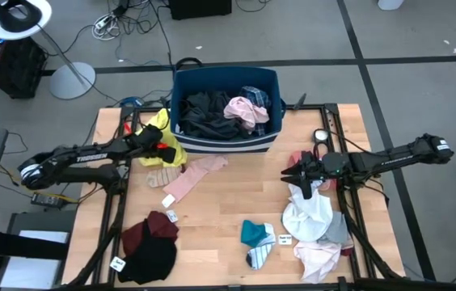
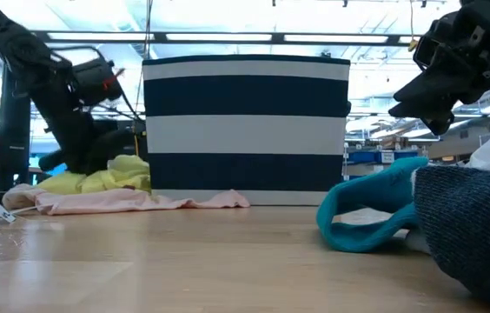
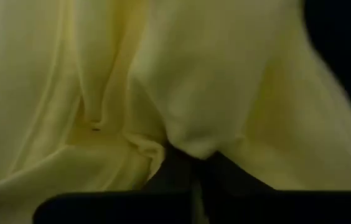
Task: Sort clothes
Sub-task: Put the yellow polo shirt into the blue laundry bin
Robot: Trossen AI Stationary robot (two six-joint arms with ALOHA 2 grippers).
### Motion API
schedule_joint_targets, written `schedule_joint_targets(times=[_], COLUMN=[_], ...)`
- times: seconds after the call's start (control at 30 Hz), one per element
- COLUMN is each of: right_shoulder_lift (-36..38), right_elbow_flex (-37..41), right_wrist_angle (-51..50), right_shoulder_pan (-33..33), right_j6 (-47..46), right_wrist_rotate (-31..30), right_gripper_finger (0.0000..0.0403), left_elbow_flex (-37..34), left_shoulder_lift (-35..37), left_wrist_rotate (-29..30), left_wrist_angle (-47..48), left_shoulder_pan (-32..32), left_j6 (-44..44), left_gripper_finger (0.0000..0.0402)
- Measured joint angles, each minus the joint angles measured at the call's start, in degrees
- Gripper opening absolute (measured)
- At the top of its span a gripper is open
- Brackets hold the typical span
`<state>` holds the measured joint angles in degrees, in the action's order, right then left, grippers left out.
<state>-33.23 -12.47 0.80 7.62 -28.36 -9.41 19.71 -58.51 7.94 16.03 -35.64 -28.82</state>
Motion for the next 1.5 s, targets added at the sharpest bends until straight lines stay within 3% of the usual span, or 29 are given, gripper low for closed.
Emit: schedule_joint_targets(times=[0.33, 0.73, 1.17, 1.5], right_shoulder_lift=[-4.0, -10.8, -15.6, -16.7], right_elbow_flex=[0.0, 0.0, 0.0, 0.0], right_wrist_angle=[-1.0, 3.4, 8.3, 10.4], right_shoulder_pan=[0.0, 0.0, 0.0, 0.0], right_j6=[1.0, 3.5, 4.0, 4.1], right_wrist_rotate=[-3.2, -4.1, -4.0, -3.9], right_gripper_finger=[0.0142, 0.0141, 0.0138, 0.0135], left_elbow_flex=[12.7, 28.4, 44.8, 58.9], left_shoulder_lift=[12.7, 17.9, 15.0, 2.1], left_wrist_rotate=[6.4, 7.9, 8.0, 2.5], left_wrist_angle=[19.6, 23.2, 8.2, 0.0], left_shoulder_pan=[1.3, 1.2, 1.2, 1.3], left_j6=[2.5, 7.7, 14.6, 16.7], left_gripper_finger=[0.0002, 0.0001, 0.0, 0.0])
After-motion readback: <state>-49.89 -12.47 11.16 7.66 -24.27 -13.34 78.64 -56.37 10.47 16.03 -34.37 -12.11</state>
